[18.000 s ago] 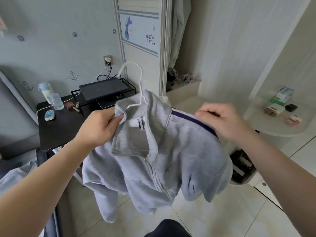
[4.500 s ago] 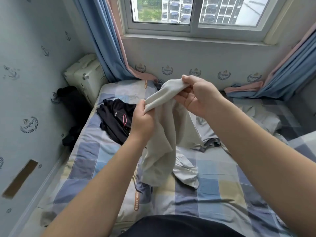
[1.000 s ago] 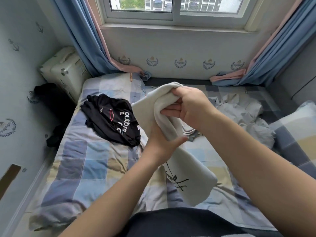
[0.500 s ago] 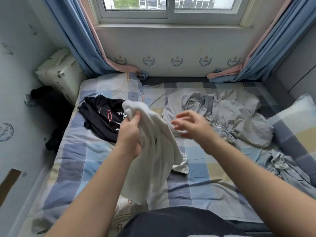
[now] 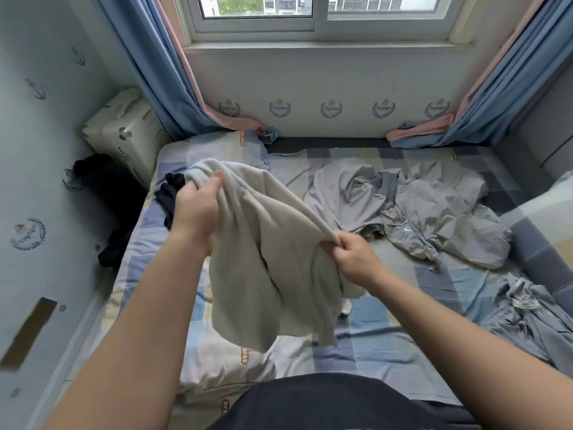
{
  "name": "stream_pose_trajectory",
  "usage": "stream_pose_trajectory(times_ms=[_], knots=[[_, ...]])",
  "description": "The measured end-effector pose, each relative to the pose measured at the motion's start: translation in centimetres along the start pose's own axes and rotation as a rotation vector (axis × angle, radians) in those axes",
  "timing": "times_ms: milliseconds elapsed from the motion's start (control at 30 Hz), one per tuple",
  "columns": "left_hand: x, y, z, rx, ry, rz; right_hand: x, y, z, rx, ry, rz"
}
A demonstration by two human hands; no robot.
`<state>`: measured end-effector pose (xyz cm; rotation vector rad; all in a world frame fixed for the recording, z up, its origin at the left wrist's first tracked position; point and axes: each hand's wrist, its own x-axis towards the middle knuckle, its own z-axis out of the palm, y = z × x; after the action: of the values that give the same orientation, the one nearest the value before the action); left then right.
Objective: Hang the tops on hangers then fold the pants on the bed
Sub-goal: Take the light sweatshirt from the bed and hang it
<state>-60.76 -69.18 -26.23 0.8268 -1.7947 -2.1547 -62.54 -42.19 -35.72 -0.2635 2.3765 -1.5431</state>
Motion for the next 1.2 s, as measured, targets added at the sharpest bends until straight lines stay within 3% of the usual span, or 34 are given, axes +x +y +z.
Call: stream_pose_trajectory(times_ms=[67, 167, 300, 367, 567, 733, 800, 900, 967, 1133, 1200], knots=[[0.4, -0.6, -1.0, 0.289, 0.011, 0.056, 0.4, -2.5, -1.2, 0.091, 0.042, -0.038], [-1.0, -2.6, -0.8, 0.499, -0.089, 0.165, 0.9, -6.0, -1.9, 0.289, 0.072, -0.004], [-4.6, -5.1, 1.5, 0.459, -0.418, 0.121, 1.5, -8.8, -1.9, 0.527, 0.103, 0.101], [-5.8, -6.1, 2.9, 0.353, -0.45, 0.102, 1.7, -9.6, -2.2, 0.628, 0.139, 0.162], [-5.5, -7.8, 6.3, 0.318, -0.264, 0.122, 2.0, -10.5, -3.1, 0.765, 0.196, 0.231], [-1.8, -6.3, 3.7, 0.237, -0.051, 0.178, 1.1, -8.6, -5.6, 0.396, 0.345, 0.236], [-0.3, -6.3, 1.3, 0.331, 0.053, 0.154, 0.7, -8.2, -6.5, 0.372, 0.359, 0.233], [0.7, -7.1, -0.6, 0.575, 0.071, 0.007, 0.6, -8.5, -7.2, 0.413, 0.35, 0.231], [0.0, -7.8, -0.1, 0.7, -0.022, 0.015, 0.8, -9.2, -7.2, 0.446, 0.329, 0.22], [-4.3, -8.5, 4.6, 0.684, -0.533, 0.328, 1.4, -11.3, -7.1, 0.627, 0.266, 0.211], [-6.7, -9.1, 7.1, 0.637, -0.522, 0.395, 1.4, -12.4, -7.0, 0.735, 0.249, 0.223]])
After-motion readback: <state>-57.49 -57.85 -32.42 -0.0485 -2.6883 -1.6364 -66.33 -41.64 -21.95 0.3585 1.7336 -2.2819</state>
